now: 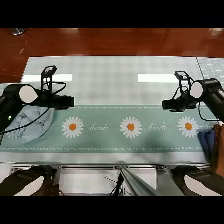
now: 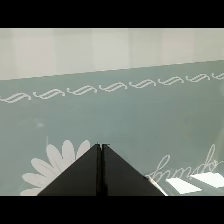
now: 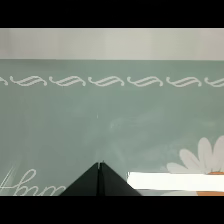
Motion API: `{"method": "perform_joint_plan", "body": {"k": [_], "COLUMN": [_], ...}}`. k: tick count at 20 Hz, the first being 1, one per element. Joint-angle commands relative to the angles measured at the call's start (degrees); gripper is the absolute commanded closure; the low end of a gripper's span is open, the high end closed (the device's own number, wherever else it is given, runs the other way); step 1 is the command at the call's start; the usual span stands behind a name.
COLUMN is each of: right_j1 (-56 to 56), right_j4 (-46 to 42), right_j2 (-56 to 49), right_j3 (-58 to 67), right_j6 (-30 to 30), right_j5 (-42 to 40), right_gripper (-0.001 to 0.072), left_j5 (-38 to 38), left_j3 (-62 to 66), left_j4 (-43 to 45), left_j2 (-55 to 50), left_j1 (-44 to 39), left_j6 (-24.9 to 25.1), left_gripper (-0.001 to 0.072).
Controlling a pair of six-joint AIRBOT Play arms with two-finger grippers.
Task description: Fold the shirts.
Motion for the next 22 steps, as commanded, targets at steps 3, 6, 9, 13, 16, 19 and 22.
{"method": "perform_joint_plan", "body": {"k": [3, 6, 9, 13, 16, 19, 22], "right_j1": [0.0, 0.0, 0.0, 0.0, 0.0, 0.0, 0.0], "right_j4": [0.02, 0.02, 0.02, 0.02, 0.02, -0.04, 2.01], "right_j2": [-0.02, -0.02, -0.02, -0.02, -0.02, -0.02, -0.02], "right_j3": [-0.02, -0.02, -0.02, -0.02, -0.02, -0.02, -0.02], "right_j6": [0.02, 0.02, 0.02, 0.02, 0.02, 0.61, 0.57], "right_j5": [0.0, 0.0, 0.0, -0.02, -0.63, -6.95, -9.11], "right_gripper": [0.0689, 0.0689, 0.0689, 0.0689, 0.0689, 0.0689, 0.0689], "left_j5": [0.0, 0.0, 0.0, 0.0, 0.09, 4.79, 11.8], "left_j3": [0.04, 0.04, 0.04, 0.04, 0.04, 0.04, 0.04], "left_j4": [0.0, 0.0, 0.0, 0.0, 0.0, 0.0, 0.0], "left_j2": [-0.04, -0.04, -0.04, -0.04, -0.04, -0.2, -0.68], "left_j1": [-0.04, -0.04, -0.04, -0.04, -0.04, -0.09, -0.09], "left_j6": [0.0, 0.0, 0.0, 0.02, 0.02, 0.0, 0.02], "left_gripper": [0.0682, 0.0681, 0.0681, 0.0681, 0.0682, 0.0681, 0.0679]}}
